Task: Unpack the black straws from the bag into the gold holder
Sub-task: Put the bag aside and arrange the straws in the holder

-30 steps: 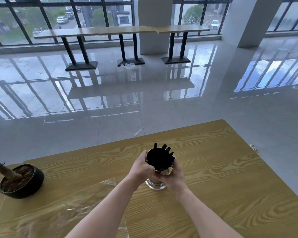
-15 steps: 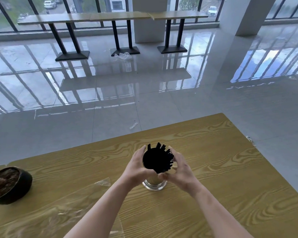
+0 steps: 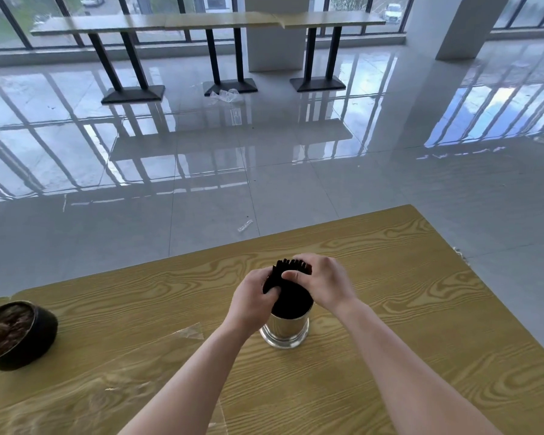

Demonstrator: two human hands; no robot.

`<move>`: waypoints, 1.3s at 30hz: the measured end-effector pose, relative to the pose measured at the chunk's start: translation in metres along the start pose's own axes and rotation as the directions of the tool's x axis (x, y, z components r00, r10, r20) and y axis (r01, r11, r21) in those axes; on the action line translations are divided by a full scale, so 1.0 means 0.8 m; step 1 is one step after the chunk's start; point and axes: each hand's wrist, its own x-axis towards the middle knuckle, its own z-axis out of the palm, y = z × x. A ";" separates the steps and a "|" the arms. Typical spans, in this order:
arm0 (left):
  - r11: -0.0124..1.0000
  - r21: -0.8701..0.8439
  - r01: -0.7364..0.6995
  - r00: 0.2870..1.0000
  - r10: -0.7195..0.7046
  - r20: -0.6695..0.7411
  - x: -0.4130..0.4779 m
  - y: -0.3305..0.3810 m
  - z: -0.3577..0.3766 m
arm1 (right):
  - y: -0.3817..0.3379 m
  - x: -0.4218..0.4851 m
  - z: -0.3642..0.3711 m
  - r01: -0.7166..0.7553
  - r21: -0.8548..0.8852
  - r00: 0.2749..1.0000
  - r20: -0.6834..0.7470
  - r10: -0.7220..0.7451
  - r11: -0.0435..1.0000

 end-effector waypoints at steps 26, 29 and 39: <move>0.917 -0.373 -0.140 0.863 -0.072 -0.501 -0.003 0.027 -0.049 | 0.013 -0.032 -0.033 0.052 0.003 0.996 -0.068 -0.052 0.999; 0.862 -0.469 -0.195 0.831 -0.109 -0.546 -0.013 0.042 -0.069 | 0.012 -0.047 -0.027 0.126 0.051 0.976 -0.184 -0.114 0.991; 0.317 -0.924 -0.213 0.856 -0.395 -0.333 -0.046 0.063 -0.092 | -0.029 -0.085 -0.006 0.090 0.785 0.981 -0.174 0.079 0.613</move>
